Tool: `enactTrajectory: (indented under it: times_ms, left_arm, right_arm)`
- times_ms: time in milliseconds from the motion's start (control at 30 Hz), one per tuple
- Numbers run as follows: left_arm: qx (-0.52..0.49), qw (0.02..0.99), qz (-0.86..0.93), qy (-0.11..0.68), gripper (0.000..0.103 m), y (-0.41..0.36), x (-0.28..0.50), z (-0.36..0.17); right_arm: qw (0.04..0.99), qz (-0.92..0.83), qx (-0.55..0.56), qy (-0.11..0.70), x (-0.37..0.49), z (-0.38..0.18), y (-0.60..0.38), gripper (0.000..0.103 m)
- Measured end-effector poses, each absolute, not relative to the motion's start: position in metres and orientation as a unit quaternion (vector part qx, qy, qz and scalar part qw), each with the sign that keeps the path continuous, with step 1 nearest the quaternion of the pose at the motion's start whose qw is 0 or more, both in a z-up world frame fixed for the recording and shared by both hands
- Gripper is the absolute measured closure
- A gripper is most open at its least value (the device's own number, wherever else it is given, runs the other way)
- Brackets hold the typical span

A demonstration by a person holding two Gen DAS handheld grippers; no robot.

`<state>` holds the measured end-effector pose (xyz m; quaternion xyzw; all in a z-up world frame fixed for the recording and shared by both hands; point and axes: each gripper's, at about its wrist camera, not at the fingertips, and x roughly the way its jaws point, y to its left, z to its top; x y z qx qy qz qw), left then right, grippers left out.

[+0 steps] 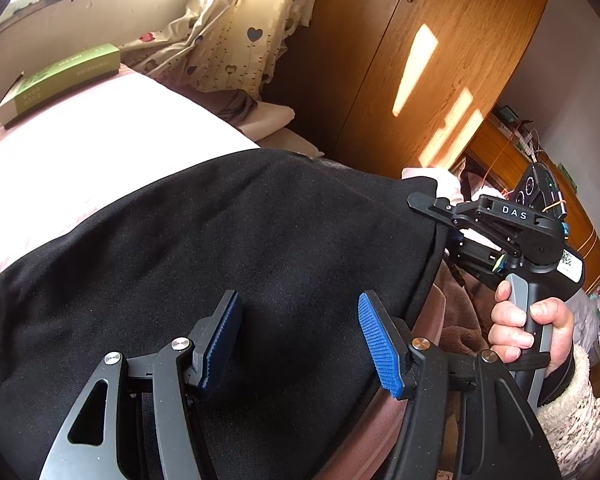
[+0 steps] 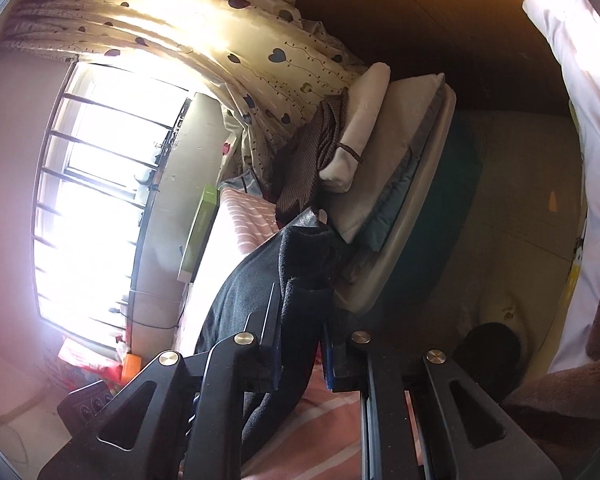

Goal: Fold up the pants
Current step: 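Lift the pants leg with the right gripper and fold it toward the left gripper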

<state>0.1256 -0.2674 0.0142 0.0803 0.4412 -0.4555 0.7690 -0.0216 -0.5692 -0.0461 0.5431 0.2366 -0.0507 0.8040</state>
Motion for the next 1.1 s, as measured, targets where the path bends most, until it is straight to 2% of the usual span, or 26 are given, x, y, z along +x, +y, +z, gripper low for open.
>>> enactTrajectory:
  times_ms: [667,1100]
  left_arm:
    - [0.014,0.765,-0.468,0.443,0.018,-0.220,0.125,0.026]
    - [-0.049,0.796,-0.434,0.418,0.018,-0.142,0.136,0.042]
  right_arm:
    - [0.916,-0.046,0.349,0.192,-0.014,0.061,-0.496,0.087]
    - [0.941,0.009,0.273,0.197,0.011,0.088,-0.425,0.087]
